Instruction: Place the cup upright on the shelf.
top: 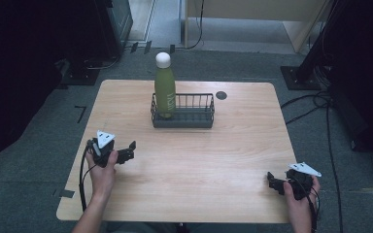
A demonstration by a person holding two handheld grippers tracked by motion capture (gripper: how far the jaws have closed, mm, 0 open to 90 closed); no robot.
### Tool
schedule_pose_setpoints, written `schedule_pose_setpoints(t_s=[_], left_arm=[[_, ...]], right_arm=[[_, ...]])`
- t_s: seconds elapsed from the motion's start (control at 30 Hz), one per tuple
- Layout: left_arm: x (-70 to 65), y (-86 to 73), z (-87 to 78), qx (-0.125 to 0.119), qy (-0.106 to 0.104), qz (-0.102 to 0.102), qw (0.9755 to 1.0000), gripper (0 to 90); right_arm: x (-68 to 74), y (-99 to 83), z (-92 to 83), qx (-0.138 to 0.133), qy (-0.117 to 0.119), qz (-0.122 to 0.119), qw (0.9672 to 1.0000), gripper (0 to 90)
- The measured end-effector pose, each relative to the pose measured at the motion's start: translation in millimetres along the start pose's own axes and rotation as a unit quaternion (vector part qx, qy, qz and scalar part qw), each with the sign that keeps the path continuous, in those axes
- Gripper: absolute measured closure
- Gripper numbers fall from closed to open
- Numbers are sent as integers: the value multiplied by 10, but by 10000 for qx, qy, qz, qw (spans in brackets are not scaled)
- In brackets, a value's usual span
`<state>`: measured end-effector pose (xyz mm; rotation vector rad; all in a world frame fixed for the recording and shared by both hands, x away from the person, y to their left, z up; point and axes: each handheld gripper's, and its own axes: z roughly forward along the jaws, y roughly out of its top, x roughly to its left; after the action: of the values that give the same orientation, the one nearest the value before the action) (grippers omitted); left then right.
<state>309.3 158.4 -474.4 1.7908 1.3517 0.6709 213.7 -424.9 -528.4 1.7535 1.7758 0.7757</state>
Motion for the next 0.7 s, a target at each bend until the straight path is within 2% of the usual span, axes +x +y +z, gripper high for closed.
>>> schedule_pose_setpoints(t_s=[0.03, 0.07, 0.17, 0.37, 0.4, 0.5, 0.53, 0.7], left_arm=[[43, -90, -33, 100, 52, 6, 9999, 35], [43, -90, -33, 100, 52, 6, 9999, 35], [126, -254, -100, 238, 89, 38, 9997, 26], [232, -427, -206, 352, 115, 32, 9993, 9], [248, -502, -244, 515, 163, 38, 9985, 9], [257, -582, -280, 649, 229, 82, 9976, 9], [285, -657, -315, 757, 297, 69, 9967, 9], [355, -752, -382, 848, 504, 125, 9950, 9]], right_arm=[[0, 0, 0, 0, 0, -1, 10000, 0], [0, 0, 0, 0, 0, -1, 10000, 0], [0, 0, 0, 0, 0, -1, 10000, 0], [0, 0, 0, 1, -3, -7, 10000, 0], [-1, 0, 0, 1, -9, -4, 10000, 0], [-2, -1, 0, -3, -15, 2, 10000, 0], [-2, -1, -1, 3, -30, 16, 10000, 0], [-6, 0, 1, -7, -46, 28, 10000, 0]])
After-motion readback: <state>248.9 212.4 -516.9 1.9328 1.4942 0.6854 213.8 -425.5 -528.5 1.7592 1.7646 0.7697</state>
